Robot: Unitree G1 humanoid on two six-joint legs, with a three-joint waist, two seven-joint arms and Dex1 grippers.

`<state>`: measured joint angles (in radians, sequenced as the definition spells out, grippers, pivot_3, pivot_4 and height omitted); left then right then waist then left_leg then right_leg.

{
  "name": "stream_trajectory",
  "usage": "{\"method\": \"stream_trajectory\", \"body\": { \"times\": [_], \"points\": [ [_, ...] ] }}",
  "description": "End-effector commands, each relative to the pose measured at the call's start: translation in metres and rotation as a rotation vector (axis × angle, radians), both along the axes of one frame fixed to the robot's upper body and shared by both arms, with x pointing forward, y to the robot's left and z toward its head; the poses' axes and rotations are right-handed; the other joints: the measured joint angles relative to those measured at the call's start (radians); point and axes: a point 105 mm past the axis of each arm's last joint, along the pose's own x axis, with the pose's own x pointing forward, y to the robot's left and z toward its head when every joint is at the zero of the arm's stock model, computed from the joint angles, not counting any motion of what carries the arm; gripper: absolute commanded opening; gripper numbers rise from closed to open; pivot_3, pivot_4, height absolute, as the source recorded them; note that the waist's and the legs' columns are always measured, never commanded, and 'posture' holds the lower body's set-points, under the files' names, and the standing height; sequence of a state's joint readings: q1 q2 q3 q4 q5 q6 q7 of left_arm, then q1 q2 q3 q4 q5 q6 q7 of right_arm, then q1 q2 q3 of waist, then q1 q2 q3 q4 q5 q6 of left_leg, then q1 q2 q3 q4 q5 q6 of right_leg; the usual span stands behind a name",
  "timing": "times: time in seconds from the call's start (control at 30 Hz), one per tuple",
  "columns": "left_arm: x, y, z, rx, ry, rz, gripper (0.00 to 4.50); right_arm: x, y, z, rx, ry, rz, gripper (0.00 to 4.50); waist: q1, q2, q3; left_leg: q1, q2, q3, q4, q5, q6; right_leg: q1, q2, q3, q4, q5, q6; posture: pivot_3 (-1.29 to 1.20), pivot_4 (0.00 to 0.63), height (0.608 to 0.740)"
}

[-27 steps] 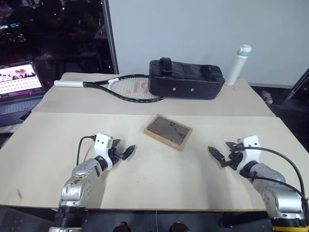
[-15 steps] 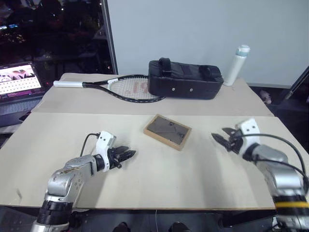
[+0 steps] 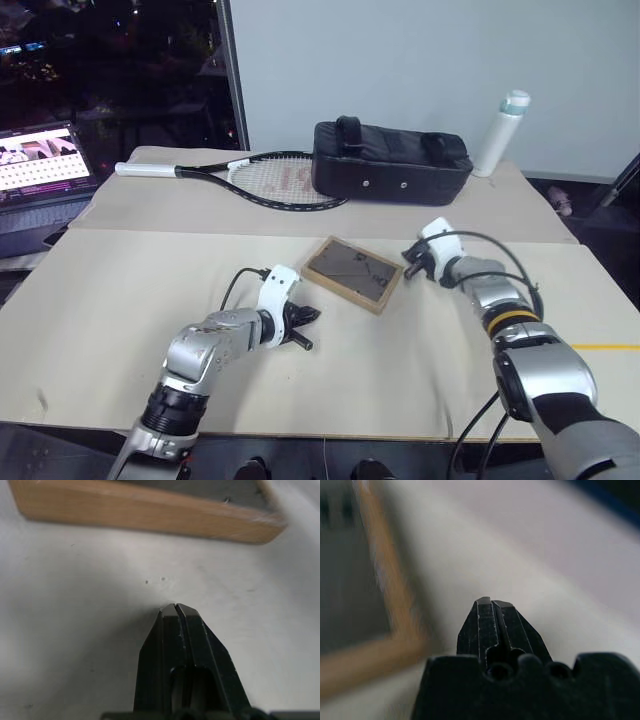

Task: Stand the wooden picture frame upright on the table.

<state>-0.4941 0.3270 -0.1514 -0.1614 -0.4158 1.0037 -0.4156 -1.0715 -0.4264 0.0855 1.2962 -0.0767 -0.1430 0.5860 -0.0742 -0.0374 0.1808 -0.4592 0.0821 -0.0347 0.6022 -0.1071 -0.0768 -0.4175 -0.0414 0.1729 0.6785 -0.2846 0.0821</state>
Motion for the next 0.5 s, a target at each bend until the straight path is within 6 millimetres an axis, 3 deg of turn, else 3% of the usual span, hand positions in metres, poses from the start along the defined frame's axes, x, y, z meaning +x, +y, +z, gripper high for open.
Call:
{"method": "stream_trajectory", "body": {
  "times": [0.03, 0.13, 0.27, 0.5],
  "points": [
    [0.002, 0.013, 0.001, 0.022, -0.020, 0.056, 0.00, -0.006, 0.019, 0.002, 0.023, 0.046, 0.153, 0.03, -0.006, 0.000, 0.000, 0.001, 0.000, 0.000, 0.001, 0.000, 0.000, 0.000, 0.000, 0.000, 0.001, 0.000, 0.000, 0.00, 0.150, 0.689],
    [0.003, 0.026, 0.002, 0.020, -0.022, 0.094, 0.00, -0.020, 0.037, -0.004, 0.048, 0.114, 0.328, 0.03, -0.025, 0.000, 0.000, 0.003, 0.000, -0.003, 0.003, 0.000, -0.001, 0.006, 0.000, -0.004, 0.001, 0.000, 0.000, 0.00, 0.150, 0.689],
    [-0.002, 0.058, -0.003, 0.069, -0.002, 0.150, 0.00, -0.049, 0.059, -0.016, 0.085, 0.211, 0.596, 0.03, -0.050, 0.000, 0.000, 0.009, 0.000, -0.008, 0.003, 0.000, -0.001, 0.014, 0.000, -0.008, 0.001, -0.004, 0.007, 0.00, 0.150, 0.689],
    [-0.026, 0.120, -0.018, 0.160, 0.095, 0.247, 0.00, -0.079, 0.086, -0.017, 0.143, 0.232, 0.795, 0.03, -0.075, 0.000, 0.000, 0.015, 0.000, -0.015, 0.002, 0.000, -0.001, 0.022, 0.000, -0.015, 0.001, -0.008, 0.004, 0.00, 0.150, 0.689]
  ]
}}
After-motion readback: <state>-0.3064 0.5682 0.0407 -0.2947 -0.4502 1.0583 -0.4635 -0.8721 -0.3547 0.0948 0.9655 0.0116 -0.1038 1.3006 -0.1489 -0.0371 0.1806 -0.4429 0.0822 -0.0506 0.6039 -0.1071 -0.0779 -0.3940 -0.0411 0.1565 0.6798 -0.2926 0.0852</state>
